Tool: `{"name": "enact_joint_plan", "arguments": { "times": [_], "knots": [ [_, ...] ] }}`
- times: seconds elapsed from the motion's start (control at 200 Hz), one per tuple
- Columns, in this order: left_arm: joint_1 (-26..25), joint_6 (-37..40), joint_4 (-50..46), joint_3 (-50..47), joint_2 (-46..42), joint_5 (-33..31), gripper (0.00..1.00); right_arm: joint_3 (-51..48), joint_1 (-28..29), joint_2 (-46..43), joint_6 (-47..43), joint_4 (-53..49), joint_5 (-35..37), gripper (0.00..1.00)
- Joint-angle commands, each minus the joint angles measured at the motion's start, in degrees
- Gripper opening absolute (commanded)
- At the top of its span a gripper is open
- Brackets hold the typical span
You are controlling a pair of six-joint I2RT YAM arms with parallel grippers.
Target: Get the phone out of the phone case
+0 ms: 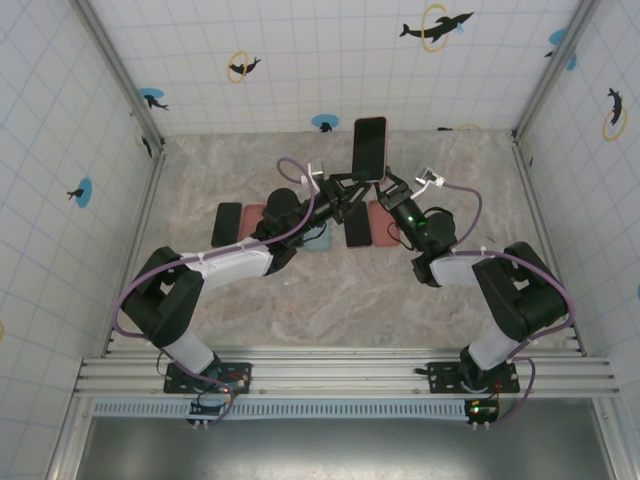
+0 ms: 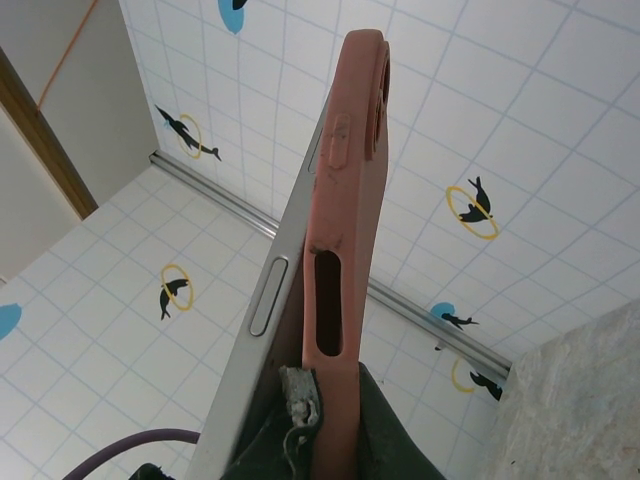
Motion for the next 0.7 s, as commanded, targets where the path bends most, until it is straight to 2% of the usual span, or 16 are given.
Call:
{"name": "enact_joint_plan", "arguments": {
  "times": [0.0,0.245,0.465,0.696],
  "knots": [
    [-0.3,0.1,2.1,1.5,-0.2,-0.3,0.39,0.9,0.7,-0.8,-0.9,6.2,-0.1,0.08],
    [-0.2,2.8,-3.6,1.7,-0.8,-5.2,0.38,0.9,1.8,-1.9,-2.3,5.9,-0.1,0.08],
    [-0.2,2.8,-5.8,2.5,-0.9,-11.6,0.33,-2.8,4.1,-2.3,-2.0,9.7,6.3,0.08],
    [-0.3,2.4,-5.1,6.5,0.3,-10.8,0.24,-3.7,5.5,-2.2,-2.5,8.1,9.1,0.09]
  ]
}}
